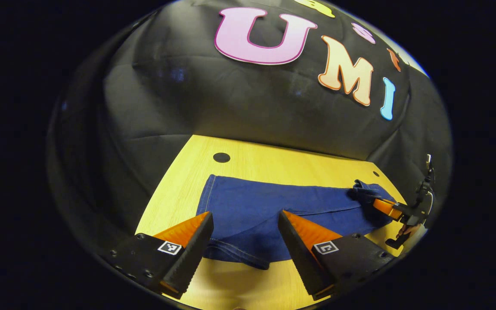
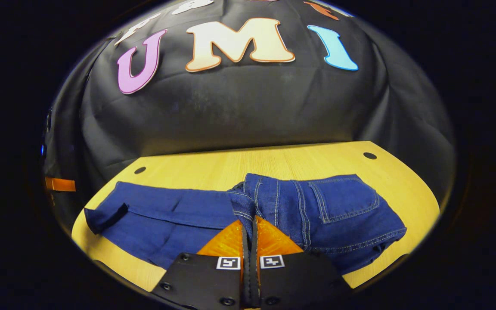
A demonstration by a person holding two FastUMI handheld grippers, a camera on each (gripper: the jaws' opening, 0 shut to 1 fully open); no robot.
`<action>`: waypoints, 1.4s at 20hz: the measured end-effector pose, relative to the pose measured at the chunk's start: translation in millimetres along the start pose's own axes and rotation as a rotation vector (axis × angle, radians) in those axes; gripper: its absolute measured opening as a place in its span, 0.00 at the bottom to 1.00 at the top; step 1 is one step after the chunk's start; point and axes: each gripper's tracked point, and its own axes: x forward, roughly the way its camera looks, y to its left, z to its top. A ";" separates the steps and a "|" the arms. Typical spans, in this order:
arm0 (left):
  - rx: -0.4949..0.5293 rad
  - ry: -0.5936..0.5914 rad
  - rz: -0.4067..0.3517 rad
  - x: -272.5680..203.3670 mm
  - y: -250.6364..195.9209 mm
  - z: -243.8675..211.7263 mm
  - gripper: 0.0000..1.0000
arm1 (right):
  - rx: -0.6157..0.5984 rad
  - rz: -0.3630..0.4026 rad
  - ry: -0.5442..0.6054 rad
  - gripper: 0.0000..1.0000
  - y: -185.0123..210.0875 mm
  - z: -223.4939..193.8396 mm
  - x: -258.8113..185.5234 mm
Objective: Grasp the waist and the cuffs of the jeans and fold them to make the two legs overlap; first hold the waist and fold one-third of the jeans toward the cuffs, then hold the cuffs and fold the remaining one-third in the same direction to finish folding.
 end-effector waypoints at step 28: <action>-0.031 0.227 -0.011 55.1 19.9 -72.0 0.00 | 0.043 0.003 -0.120 0.97 -31.6 77.3 -65.3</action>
